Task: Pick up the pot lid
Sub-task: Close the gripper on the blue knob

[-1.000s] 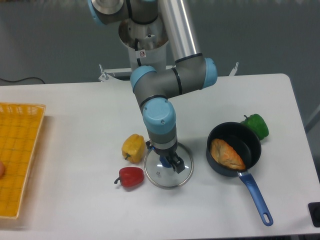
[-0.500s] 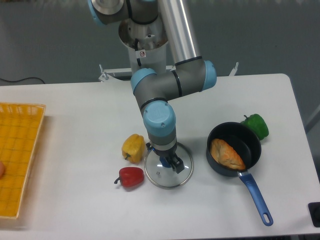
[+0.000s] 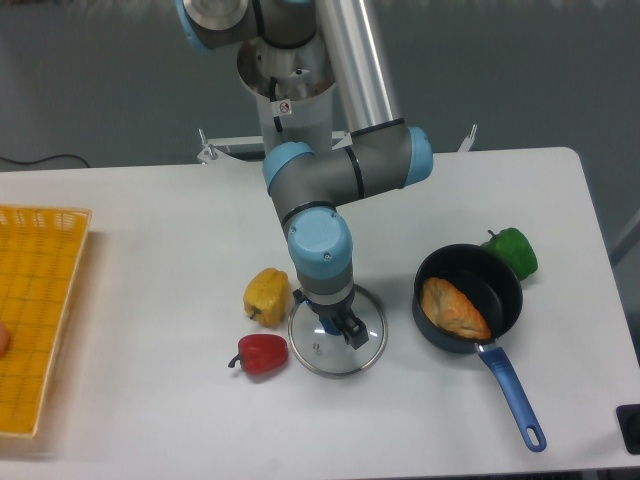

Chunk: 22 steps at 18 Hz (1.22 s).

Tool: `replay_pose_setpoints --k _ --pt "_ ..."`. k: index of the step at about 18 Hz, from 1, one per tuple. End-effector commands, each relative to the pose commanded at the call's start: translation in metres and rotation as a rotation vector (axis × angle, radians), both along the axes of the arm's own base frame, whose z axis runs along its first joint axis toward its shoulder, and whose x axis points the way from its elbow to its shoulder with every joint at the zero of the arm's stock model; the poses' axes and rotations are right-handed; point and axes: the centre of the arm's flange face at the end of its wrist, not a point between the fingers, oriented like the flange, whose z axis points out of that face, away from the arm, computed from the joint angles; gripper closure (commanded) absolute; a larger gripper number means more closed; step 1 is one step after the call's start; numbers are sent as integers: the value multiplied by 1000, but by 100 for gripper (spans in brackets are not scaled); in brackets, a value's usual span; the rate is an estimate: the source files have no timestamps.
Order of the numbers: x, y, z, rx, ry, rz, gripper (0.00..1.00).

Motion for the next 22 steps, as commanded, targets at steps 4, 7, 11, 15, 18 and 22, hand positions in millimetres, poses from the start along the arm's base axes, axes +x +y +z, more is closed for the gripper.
replay_pose_setpoints --k 4,7,11,15,18,22 --pt "-1 -1 0 0 0 -2 0" --pt "-2 -1 -1 -2 -2 0 4" --pt "-3 -1 0 -1 -1 0 17" --pt "-4 1 4 5 3 2 34" --pt "-5 1 4 4 2 3 39" --pt "-6 2 6 7 6 5 41"
